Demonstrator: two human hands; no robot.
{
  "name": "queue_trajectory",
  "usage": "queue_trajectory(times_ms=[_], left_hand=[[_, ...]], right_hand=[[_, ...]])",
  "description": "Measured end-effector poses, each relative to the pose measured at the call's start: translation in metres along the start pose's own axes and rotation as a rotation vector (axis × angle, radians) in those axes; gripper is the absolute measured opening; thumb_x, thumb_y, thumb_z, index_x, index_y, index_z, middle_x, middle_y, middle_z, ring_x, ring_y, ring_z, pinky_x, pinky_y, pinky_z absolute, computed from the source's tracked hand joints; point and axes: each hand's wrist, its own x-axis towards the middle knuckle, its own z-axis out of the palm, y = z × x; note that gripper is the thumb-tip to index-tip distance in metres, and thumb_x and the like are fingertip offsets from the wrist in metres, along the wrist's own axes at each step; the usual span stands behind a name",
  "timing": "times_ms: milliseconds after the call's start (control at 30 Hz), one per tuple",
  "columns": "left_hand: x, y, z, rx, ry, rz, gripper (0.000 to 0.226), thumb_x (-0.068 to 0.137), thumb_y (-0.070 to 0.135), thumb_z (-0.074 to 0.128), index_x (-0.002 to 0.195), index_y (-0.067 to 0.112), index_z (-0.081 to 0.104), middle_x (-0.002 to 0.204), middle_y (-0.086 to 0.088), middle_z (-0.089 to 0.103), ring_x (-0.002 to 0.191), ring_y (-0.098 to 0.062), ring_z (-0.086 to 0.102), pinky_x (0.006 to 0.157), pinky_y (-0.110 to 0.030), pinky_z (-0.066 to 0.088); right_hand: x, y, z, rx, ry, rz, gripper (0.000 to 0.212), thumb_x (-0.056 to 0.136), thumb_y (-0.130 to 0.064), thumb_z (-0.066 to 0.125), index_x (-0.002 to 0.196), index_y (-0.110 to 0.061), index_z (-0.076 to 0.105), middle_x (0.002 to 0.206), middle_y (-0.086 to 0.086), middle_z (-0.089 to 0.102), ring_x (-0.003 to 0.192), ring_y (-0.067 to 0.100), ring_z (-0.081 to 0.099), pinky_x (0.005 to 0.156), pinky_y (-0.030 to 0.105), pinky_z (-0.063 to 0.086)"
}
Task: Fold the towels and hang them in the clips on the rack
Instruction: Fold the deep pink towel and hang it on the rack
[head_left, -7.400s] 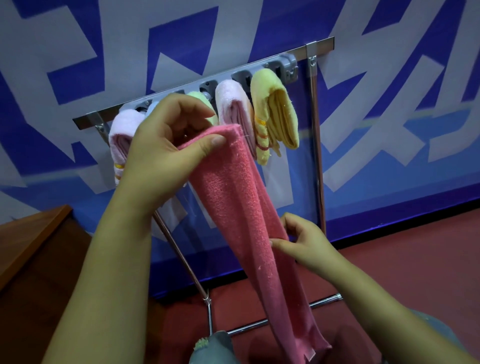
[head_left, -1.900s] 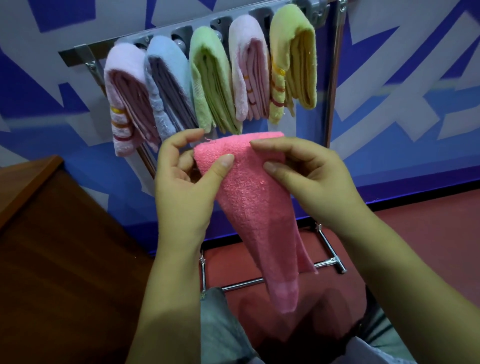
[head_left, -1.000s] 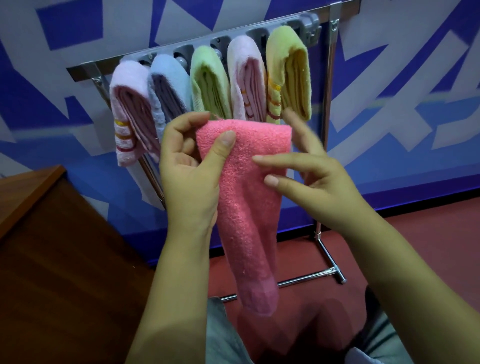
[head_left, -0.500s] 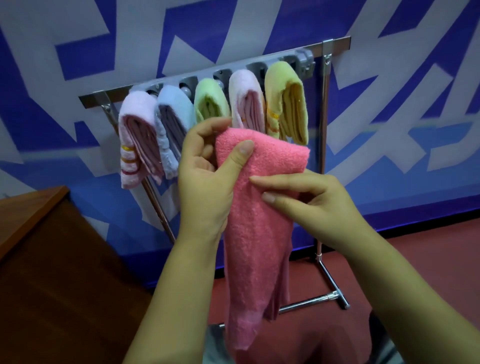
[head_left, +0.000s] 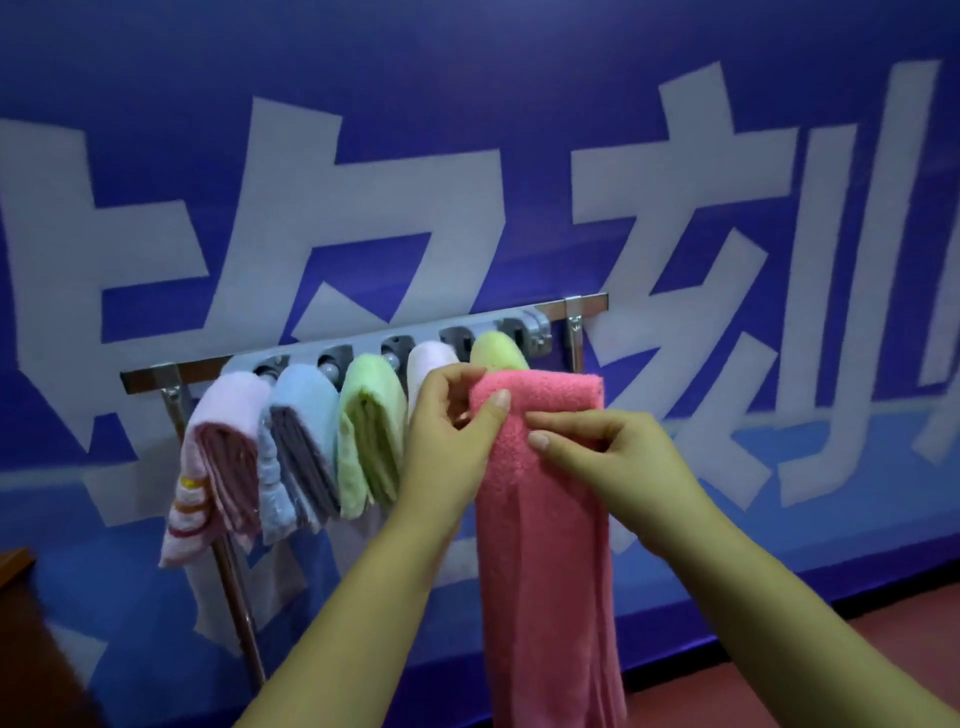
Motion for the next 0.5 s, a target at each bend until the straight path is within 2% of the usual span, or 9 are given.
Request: queue_trajectory(times_ms=[33,100,133,200,267,333,367,433,500], left_hand=[[0.005,-0.003,0.007,0.000,0.014,-0.024,0.021,0.085,0.013,0.066,0.095,0.029,0.055,0.100,-0.002,0.063,0.092,-0.015,0.060,0.082,-0.030,0.051],[0.013,-0.012,0.020,0.021,0.019,-0.078,0.023,0.082,0.024,0.068,0.097,0.034,0.053,0.106,-0.005,0.061,0.091,-0.021,0.057,0.084,-0.042,0.051],[0.015,-0.017,0.028,0.042,-0.009,-0.094,0.027,0.080,0.027,0.069,0.099,0.036,0.051,0.110,-0.002,0.059,0.091,-0.019,0.056,0.086,-0.041,0.050],[0.016,-0.028,0.046,0.067,-0.109,-0.109,0.044,0.072,0.041,0.072,0.108,0.043,0.046,0.123,0.005,0.051,0.110,-0.012,0.053,0.097,-0.032,0.046],[0.015,-0.036,0.066,0.163,-0.207,-0.126,0.068,0.068,0.052,0.071,0.125,0.052,0.032,0.135,0.013,0.035,0.129,-0.008,0.037,0.107,-0.038,0.037],[0.021,-0.043,0.084,0.238,-0.239,-0.119,0.093,0.071,0.050,0.073,0.144,0.036,0.015,0.137,0.013,0.025,0.130,-0.004,0.026,0.111,-0.032,0.027],[0.026,-0.043,0.094,0.255,-0.218,-0.115,0.105,0.066,0.054,0.073,0.146,0.028,0.011,0.139,0.011,0.024,0.129,-0.004,0.024,0.111,-0.029,0.025],[0.040,-0.042,0.112,0.291,-0.126,-0.091,0.118,0.049,0.066,0.066,0.146,0.021,0.016,0.140,0.007,0.031,0.130,-0.008,0.031,0.111,-0.031,0.028],[0.054,-0.041,0.128,0.297,-0.007,-0.081,0.113,0.043,0.064,0.068,0.139,0.018,0.030,0.133,0.001,0.045,0.123,-0.015,0.046,0.106,-0.037,0.039]], right_hand=[[0.010,-0.001,-0.007,-0.021,0.025,0.005,0.020,0.082,-0.016,0.070,0.102,-0.018,0.073,0.080,-0.018,0.068,0.072,-0.012,0.063,0.073,0.008,0.052],[0.030,-0.003,-0.022,-0.106,0.081,0.008,0.021,0.084,-0.021,0.068,0.105,-0.020,0.072,0.081,-0.018,0.067,0.071,-0.014,0.060,0.072,0.004,0.049],[0.042,-0.003,-0.029,-0.131,0.104,0.015,0.022,0.084,-0.022,0.068,0.106,-0.021,0.072,0.087,-0.014,0.069,0.078,-0.010,0.060,0.077,0.008,0.050],[0.066,-0.004,-0.042,-0.135,0.135,0.039,0.024,0.085,-0.023,0.067,0.109,-0.019,0.070,0.102,-0.003,0.072,0.092,0.005,0.064,0.090,0.026,0.052],[0.088,-0.007,-0.052,-0.159,0.169,0.041,0.024,0.086,-0.021,0.065,0.109,-0.017,0.070,0.108,0.002,0.071,0.096,0.012,0.065,0.093,0.035,0.052],[0.110,-0.010,-0.058,-0.191,0.206,0.014,0.024,0.087,-0.021,0.063,0.109,-0.016,0.070,0.109,0.003,0.071,0.095,0.013,0.064,0.092,0.034,0.052],[0.120,-0.013,-0.060,-0.210,0.216,0.001,0.024,0.088,-0.021,0.062,0.110,-0.015,0.070,0.109,0.002,0.070,0.093,0.012,0.062,0.090,0.031,0.051],[0.138,-0.018,-0.062,-0.259,0.228,-0.035,0.024,0.088,-0.023,0.061,0.109,-0.016,0.071,0.110,0.001,0.070,0.091,0.010,0.060,0.087,0.027,0.050],[0.154,-0.022,-0.062,-0.299,0.223,-0.065,0.023,0.089,-0.023,0.060,0.107,-0.017,0.072,0.109,0.000,0.071,0.091,0.009,0.057,0.085,0.025,0.047]])
